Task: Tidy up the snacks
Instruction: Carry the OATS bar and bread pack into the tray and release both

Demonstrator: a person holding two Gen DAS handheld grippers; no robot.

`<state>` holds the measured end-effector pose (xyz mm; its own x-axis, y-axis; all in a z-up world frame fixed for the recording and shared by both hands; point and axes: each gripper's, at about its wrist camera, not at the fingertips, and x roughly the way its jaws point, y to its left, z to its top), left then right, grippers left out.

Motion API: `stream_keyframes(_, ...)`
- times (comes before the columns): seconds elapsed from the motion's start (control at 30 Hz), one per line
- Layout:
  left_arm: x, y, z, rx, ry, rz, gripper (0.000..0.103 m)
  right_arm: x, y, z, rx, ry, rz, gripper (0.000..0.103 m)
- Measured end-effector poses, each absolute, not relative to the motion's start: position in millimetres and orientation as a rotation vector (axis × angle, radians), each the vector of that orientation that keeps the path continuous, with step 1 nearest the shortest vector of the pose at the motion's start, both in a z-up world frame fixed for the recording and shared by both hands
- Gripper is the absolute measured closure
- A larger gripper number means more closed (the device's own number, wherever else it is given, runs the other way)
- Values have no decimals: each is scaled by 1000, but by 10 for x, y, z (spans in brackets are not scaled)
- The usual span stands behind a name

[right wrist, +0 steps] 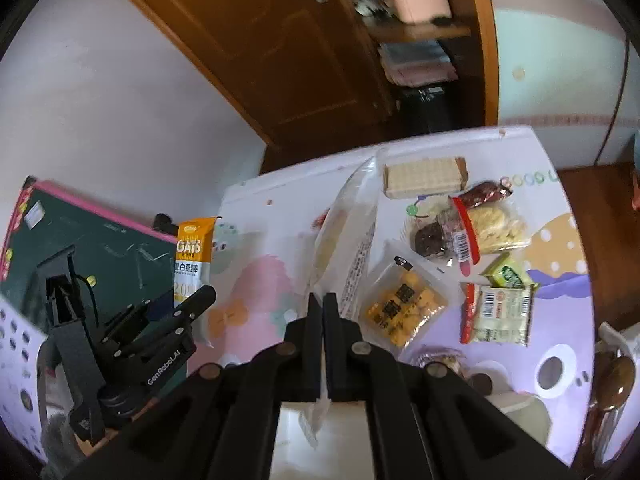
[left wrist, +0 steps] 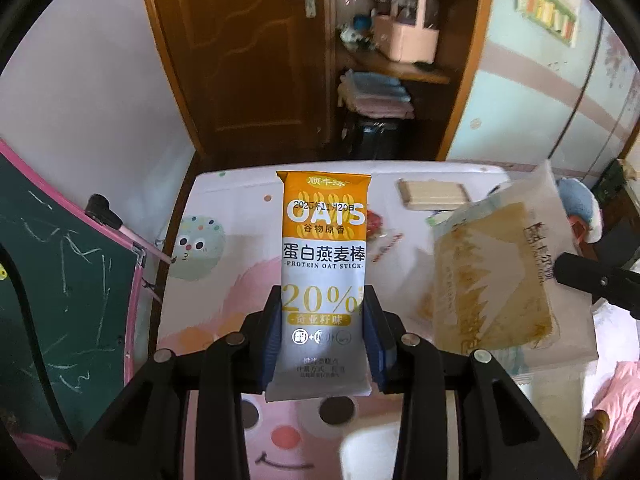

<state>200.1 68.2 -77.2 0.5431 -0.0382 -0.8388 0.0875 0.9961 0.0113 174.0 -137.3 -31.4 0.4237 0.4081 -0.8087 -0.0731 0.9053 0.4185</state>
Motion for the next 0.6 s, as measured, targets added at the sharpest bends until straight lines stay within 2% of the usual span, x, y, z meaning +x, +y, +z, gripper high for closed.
stream_keyframes(0.2, 1413, 511, -369, 61, 962, -119, 68, 1247, -1460, 61, 297, 1053, 352, 103)
stream_keyframes(0.4, 857, 219, -186, 88, 957, -172, 68, 692, -1621, 314, 253, 1035, 378, 103)
stream_keyframes(0.6, 413, -14, -176, 104, 979, -197, 67, 268, -1733, 206, 203, 1094, 374, 103)
